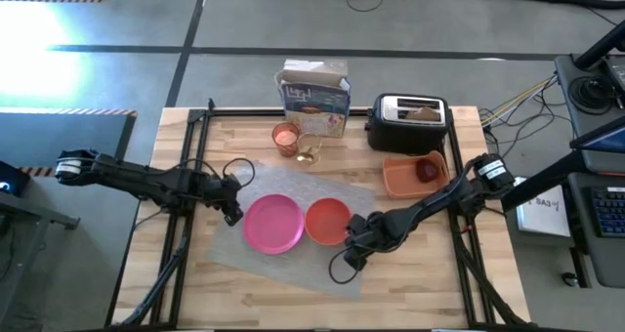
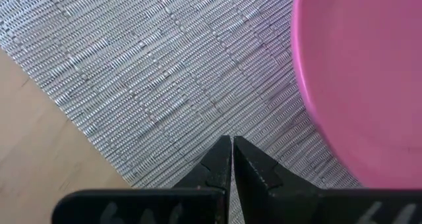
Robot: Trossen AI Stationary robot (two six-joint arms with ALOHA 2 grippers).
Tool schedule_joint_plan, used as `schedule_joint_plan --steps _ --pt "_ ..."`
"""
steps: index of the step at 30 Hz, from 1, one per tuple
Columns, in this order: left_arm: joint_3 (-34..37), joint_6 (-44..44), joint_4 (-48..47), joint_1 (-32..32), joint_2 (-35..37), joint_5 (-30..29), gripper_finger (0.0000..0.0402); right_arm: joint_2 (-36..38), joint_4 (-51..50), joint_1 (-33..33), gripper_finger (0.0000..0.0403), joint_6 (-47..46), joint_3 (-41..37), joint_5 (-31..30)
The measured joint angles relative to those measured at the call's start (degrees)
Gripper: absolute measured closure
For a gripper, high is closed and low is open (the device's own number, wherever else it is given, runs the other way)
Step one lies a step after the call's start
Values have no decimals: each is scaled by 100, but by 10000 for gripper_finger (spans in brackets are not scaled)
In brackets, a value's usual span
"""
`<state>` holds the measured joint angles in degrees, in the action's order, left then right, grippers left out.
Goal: Arrange a breakfast setting
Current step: Move the table mat to the center of the table
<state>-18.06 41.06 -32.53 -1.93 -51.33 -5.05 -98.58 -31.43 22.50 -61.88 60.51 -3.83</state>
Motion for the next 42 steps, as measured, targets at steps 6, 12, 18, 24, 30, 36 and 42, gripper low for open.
schedule_joint_plan --steps 6,12,18,24,30,36,42 --pt "0 0 -1 0 0 2 402 -106 51 -2 340 15 -105 41" --pt "19 19 1 0 -102 80 402 -135 -15 -2 340 128 -135 37" --pt "7 42 235 -2 -496 277 402 -130 -246 -48 340 337 -142 -52" --pt "-2 42 734 -4 -818 445 402 -134 -593 -160 340 503 -149 -162" --pt "11 105 1048 -17 -883 753 402 -138 -746 -328 340 744 -155 -194" --pt "15 224 1044 -125 -887 1108 402 -130 -846 -442 340 931 -157 -283" --pt "15 340 1027 -227 -883 1231 402 -123 -1140 -543 340 1057 -157 -324"
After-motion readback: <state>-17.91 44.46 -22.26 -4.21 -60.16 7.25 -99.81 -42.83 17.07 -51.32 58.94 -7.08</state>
